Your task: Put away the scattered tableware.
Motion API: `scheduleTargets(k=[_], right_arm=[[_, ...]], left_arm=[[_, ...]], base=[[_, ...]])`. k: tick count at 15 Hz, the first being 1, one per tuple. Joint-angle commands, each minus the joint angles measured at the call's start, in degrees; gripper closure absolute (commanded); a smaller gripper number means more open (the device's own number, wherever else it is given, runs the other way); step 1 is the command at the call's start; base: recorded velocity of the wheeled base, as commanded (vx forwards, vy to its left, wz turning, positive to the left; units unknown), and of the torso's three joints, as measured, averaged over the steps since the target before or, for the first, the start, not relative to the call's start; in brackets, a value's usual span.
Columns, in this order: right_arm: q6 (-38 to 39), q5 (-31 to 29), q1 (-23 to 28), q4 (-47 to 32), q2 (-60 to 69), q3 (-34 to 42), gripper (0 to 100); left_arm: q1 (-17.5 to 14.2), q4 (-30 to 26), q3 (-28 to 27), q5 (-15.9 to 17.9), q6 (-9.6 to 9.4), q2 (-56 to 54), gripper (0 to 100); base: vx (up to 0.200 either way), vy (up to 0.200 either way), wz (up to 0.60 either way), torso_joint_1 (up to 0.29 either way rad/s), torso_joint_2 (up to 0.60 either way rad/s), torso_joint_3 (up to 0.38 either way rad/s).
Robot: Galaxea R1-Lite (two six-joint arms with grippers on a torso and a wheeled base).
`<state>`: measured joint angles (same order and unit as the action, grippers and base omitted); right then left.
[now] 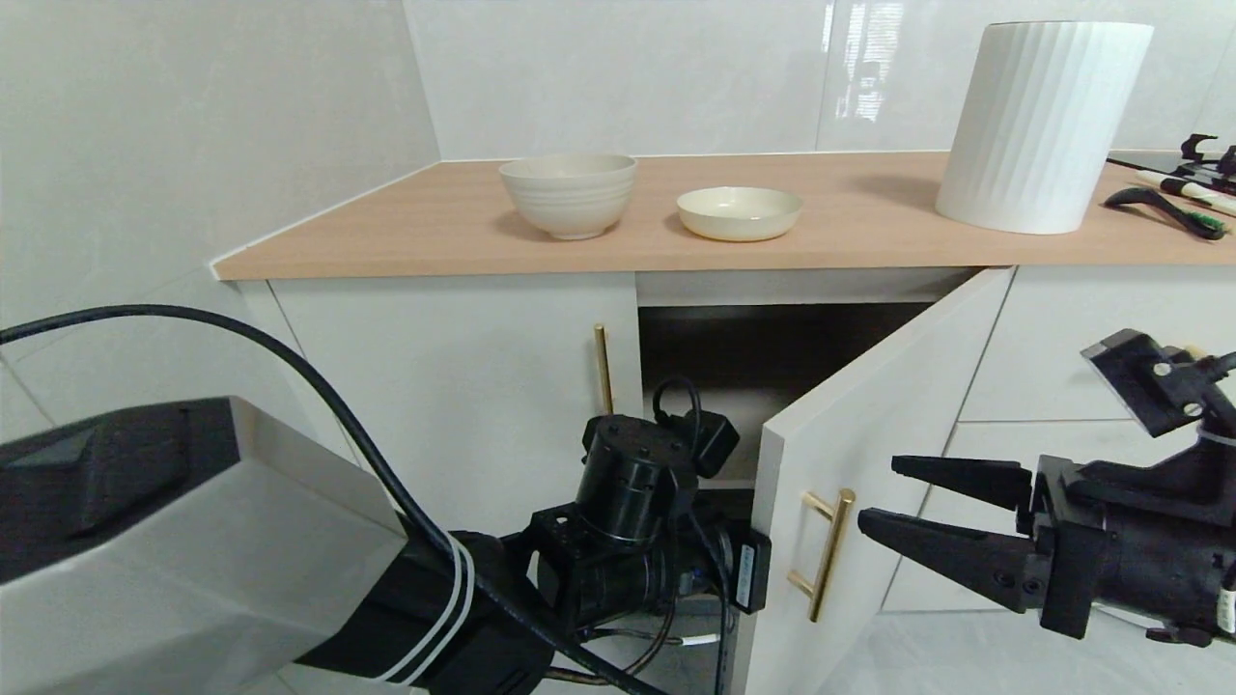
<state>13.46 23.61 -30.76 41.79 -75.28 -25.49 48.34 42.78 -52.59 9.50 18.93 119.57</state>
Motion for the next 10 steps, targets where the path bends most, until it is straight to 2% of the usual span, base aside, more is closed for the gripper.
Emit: scheduleTargets(k=[1, 3, 8, 10], right_arm=[[-0.01, 0.12, 0.0, -0.04, 5.23, -0.7, 0], [-0.01, 0.12, 0.0, -2.33, 8.92, -2.2, 0], [0.08, 1.96, -0.09, -8.3, 15.42, -5.1, 0], [0.25, 3.81, -0.18, -8.39, 18.32, -5.97, 0]], left_arm=[[1.76, 0.03, 0.3, -0.09, 0.05, 0.14, 100], [3.7, -0.06, 0.65, 0.44, 0.05, -0.39, 100], [5.98, 0.2, 0.73, 1.23, 0.05, -2.32, 100], [8.88, 0.29, 0.21, 2.63, -0.39, -3.11, 100]], base=[[0.0, 0.0, 0.0, 0.0, 0.0, 0.0], [0.0, 0.0, 0.0, 0.0, 0.0, 0.0], [0.0, 0.0, 0.0, 0.0, 0.0, 0.0], [0.0, 0.0, 0.0, 0.0, 0.0, 0.0]])
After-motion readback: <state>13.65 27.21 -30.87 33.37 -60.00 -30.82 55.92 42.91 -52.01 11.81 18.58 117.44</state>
